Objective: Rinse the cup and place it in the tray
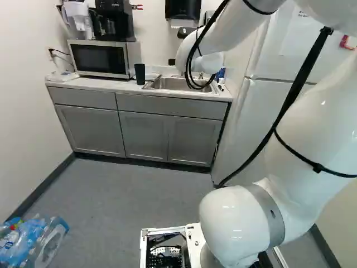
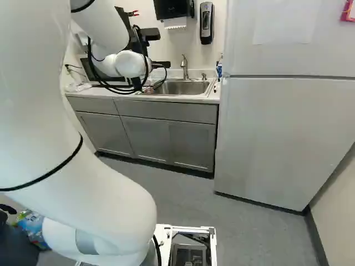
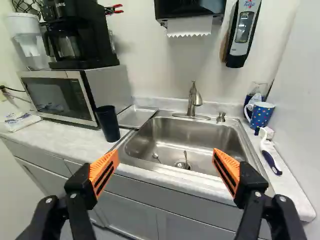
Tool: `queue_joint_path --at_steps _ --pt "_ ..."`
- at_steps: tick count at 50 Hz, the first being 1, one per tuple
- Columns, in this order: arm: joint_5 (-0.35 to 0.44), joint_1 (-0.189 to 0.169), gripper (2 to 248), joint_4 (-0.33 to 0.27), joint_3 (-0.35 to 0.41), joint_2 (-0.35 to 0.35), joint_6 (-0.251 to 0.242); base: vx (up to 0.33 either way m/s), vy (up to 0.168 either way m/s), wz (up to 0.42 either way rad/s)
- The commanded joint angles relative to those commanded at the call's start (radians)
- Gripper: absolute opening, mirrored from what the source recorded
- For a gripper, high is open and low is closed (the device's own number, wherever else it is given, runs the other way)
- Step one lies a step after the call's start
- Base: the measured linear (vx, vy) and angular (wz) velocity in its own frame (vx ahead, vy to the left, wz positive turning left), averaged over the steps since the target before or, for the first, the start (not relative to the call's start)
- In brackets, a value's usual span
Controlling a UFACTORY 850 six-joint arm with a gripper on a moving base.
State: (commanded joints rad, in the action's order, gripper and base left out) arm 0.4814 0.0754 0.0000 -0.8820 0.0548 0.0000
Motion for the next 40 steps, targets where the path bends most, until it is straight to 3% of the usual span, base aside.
queue_joint_path --at_steps 40 --pt "-0.077 0.01 247 0.0 -0.076 0.008 0.0 0.0 0.0 0.0"
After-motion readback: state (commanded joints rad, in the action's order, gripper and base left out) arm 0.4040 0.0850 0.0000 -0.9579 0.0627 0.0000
